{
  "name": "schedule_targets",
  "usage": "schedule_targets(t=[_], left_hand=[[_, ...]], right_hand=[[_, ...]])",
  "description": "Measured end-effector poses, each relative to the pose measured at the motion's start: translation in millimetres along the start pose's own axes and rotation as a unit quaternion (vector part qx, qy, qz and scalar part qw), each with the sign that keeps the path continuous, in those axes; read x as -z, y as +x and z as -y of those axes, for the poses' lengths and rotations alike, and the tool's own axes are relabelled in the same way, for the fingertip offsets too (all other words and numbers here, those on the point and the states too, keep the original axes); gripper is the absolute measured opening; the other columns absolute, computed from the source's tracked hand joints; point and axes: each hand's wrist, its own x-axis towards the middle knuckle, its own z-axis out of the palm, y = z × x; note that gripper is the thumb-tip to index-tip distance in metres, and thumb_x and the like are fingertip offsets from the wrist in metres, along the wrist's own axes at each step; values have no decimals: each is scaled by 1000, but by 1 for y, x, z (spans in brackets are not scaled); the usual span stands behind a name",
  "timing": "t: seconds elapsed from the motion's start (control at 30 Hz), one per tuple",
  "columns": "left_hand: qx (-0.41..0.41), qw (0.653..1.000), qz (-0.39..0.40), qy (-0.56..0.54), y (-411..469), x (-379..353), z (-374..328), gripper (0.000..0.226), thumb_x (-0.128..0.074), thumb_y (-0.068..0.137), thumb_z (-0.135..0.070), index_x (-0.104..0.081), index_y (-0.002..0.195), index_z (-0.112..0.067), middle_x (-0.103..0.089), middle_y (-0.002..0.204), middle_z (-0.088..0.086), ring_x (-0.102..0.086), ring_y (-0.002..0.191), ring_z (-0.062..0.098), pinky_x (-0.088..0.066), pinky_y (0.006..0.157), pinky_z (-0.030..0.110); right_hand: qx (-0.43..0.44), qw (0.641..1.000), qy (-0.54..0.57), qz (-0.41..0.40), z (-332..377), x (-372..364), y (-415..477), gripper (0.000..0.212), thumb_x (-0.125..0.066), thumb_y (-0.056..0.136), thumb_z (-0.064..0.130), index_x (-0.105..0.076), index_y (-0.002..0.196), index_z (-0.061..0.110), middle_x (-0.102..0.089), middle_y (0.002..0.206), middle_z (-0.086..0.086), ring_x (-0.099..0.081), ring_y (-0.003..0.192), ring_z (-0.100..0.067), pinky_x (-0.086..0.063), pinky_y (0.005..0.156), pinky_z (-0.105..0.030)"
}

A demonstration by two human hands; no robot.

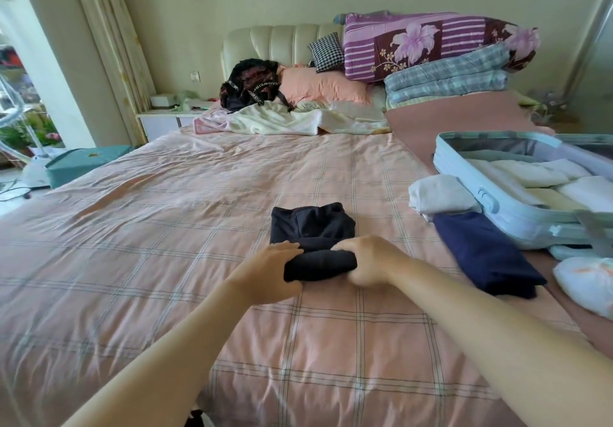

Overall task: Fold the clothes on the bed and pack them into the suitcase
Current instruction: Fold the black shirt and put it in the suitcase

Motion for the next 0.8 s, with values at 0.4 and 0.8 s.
schedule_targets(t=[0.4, 0.8], left_hand=[[225, 947, -226, -36, 98, 40, 30, 48, -64, 92, -31, -49, 137, -25, -53, 135, -3, -53, 119, 22, -48, 94, 38], [47, 997, 17, 51, 114, -12, 88, 104, -68, 78, -63, -19, 158, -20, -15, 164, -2, -11, 152, 17, -14, 121, 29]], right_hand=[[-188, 957, 127, -183, -18, 37, 97, 41, -60, 93, 43, -52, 128, 24, -62, 114, 6, -61, 101, -18, -50, 83, -34], [11, 996, -68, 60, -43, -16, 138, 98, -67, 80, 46, -11, 160, 33, -4, 168, -2, -1, 155, -20, -5, 125, -40]])
